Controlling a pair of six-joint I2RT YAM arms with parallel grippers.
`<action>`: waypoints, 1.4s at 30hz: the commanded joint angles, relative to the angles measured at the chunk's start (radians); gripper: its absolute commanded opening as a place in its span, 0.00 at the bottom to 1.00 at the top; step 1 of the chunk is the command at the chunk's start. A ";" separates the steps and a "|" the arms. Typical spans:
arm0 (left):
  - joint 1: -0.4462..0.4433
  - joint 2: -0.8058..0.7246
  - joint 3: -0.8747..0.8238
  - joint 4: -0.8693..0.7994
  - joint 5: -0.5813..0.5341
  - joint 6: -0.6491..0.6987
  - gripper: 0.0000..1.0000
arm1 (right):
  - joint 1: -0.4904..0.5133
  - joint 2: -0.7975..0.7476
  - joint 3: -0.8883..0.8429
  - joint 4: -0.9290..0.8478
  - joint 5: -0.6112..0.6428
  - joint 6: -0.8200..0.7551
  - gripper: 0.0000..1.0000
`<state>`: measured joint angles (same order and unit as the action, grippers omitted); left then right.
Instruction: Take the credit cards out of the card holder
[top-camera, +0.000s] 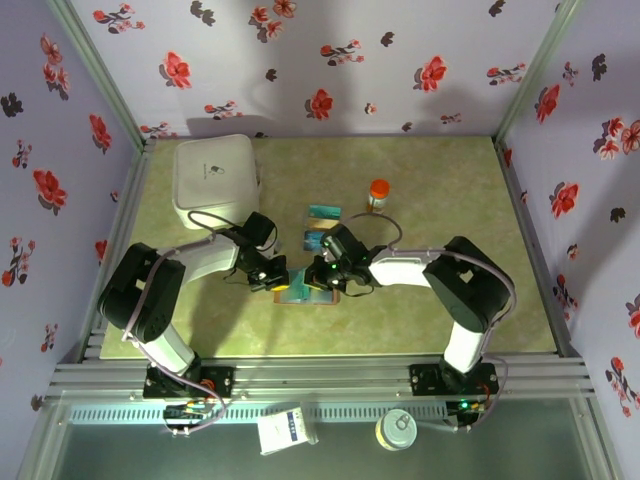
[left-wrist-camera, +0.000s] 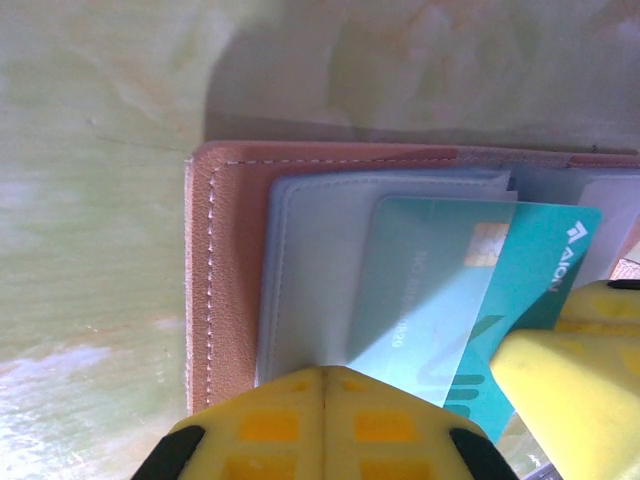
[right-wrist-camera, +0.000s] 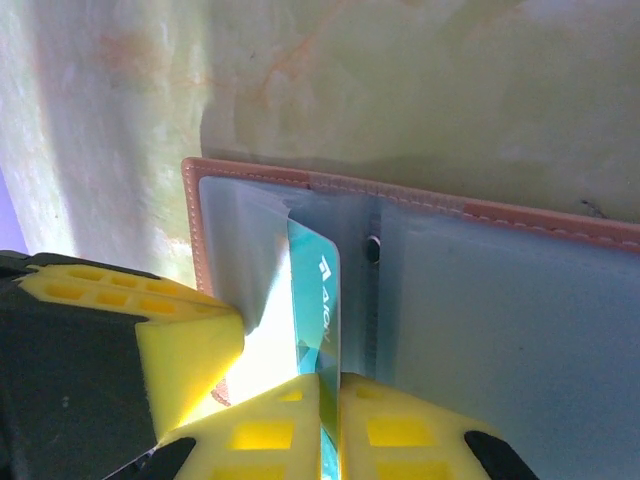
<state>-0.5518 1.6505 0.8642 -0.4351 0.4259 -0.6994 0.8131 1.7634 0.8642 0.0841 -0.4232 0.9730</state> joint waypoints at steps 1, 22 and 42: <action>0.000 0.027 0.007 -0.053 -0.047 0.017 0.00 | -0.010 -0.032 -0.020 -0.046 0.015 -0.008 0.10; 0.001 -0.050 0.045 -0.074 -0.030 -0.003 0.00 | -0.014 -0.159 0.087 -0.338 0.091 -0.195 0.05; 0.015 -0.104 0.029 -0.088 -0.040 0.001 0.00 | -0.022 -0.145 0.411 -0.863 0.269 -0.975 0.02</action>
<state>-0.5465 1.5776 0.8867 -0.4923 0.3954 -0.7002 0.7982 1.6123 1.2236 -0.6708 -0.2268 0.2111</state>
